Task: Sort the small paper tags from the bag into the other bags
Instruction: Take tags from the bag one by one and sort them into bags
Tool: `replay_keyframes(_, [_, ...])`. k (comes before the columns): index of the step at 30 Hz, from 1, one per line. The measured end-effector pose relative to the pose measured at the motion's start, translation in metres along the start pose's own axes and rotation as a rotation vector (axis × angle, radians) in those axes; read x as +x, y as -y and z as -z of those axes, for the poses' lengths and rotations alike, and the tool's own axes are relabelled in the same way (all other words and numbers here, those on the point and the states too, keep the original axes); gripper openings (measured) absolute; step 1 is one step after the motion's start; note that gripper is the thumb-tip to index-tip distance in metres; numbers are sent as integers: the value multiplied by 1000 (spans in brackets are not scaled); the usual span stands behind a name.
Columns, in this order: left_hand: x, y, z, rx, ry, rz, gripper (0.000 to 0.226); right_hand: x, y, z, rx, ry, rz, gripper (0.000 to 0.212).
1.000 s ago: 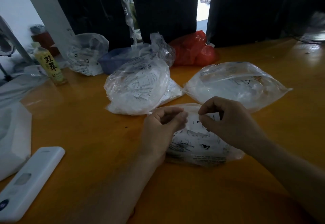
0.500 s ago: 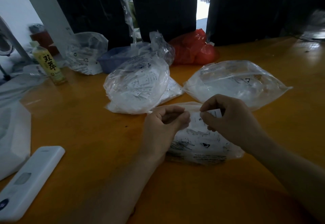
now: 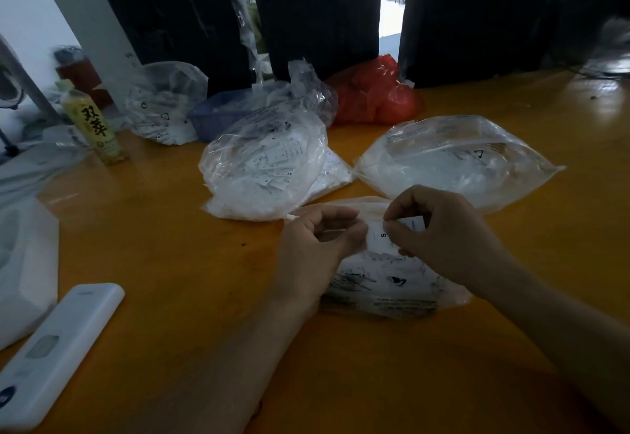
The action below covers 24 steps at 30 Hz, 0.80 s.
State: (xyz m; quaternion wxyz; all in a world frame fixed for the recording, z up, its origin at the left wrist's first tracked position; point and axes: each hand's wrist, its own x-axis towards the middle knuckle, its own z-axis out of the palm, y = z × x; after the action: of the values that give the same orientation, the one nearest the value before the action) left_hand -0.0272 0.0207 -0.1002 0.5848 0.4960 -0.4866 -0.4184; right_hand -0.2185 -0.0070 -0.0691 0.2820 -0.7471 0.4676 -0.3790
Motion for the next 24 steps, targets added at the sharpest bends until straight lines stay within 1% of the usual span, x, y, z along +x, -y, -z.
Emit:
replay_keyframes(5, [-1,-1,-1,-103,55,86,18,-1,2,-1,-46,5,43,10])
replay_keyframes(6, [-1,-1,-1,-112,53,93,17,-1,2,-1,-50,17,40,14])
replay_keyframes(7, [0,-1,-1,-129,43,100,17,0,2,-2,-30,19,29,21])
replay_keyframes(8, [1,-1,-1,-158,28,111,17,0,1,-2,13,4,5,28])
replay_keyframes(9, [2,-1,-1,-192,7,125,18,1,0,-1,59,-23,-22,29])
replay_keyframes(11, [4,0,0,-242,-33,146,18,2,-2,-1,102,-73,-54,19])
replay_keyframes(13, [4,1,0,-222,-43,147,19,2,-3,-2,98,-75,-50,12])
replay_keyframes(14, [4,2,0,-172,-37,138,20,1,-2,-4,92,-62,-43,11])
replay_keyframes(16, [3,3,0,-53,-19,116,22,-2,1,-8,69,-31,-10,12])
replay_keyframes(17, [2,3,1,-30,-17,112,23,-4,2,-10,43,-13,10,14])
replay_keyframes(20, [3,1,0,-96,-53,152,34,-4,2,-11,9,-19,17,26])
replay_keyframes(21, [3,1,0,-120,-66,163,37,-3,1,-11,29,-40,4,24])
replay_keyframes(24, [3,0,-2,-126,-89,166,38,-1,-2,-12,53,-51,-20,10])
